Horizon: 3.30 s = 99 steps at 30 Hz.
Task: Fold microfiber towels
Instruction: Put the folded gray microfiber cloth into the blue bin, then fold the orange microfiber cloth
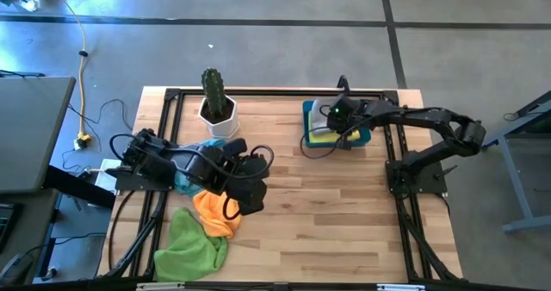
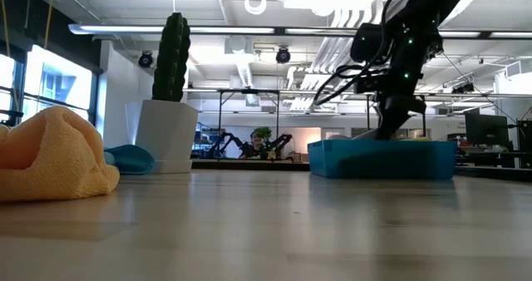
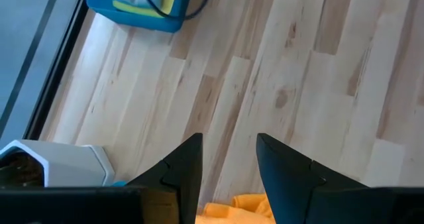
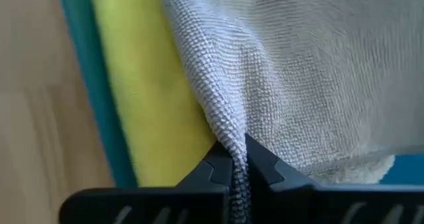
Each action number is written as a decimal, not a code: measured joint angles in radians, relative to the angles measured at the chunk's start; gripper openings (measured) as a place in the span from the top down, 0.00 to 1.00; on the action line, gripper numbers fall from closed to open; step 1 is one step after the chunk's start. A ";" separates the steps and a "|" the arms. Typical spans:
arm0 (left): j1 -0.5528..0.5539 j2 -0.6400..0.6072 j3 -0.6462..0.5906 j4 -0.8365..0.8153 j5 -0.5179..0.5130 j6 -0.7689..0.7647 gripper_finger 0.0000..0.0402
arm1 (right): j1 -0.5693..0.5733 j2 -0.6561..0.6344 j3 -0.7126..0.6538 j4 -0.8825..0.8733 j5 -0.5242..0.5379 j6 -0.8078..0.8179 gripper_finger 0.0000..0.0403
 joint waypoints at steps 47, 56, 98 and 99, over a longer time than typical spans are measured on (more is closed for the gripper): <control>-0.135 0.000 -0.004 0.001 0.055 -0.133 0.67 | 0.315 -0.109 0.326 -0.382 -0.228 0.561 0.63; -0.228 -0.106 -0.241 0.000 -0.017 -0.432 0.67 | 0.734 -0.158 0.224 -0.029 0.052 0.779 0.63; -0.090 -0.166 -1.154 0.695 0.292 -1.046 0.67 | 1.135 -0.157 0.122 0.162 0.185 1.052 0.63; -0.089 -0.166 -1.160 0.722 0.287 -1.052 0.67 | 1.140 -0.157 0.122 0.162 0.196 1.051 0.63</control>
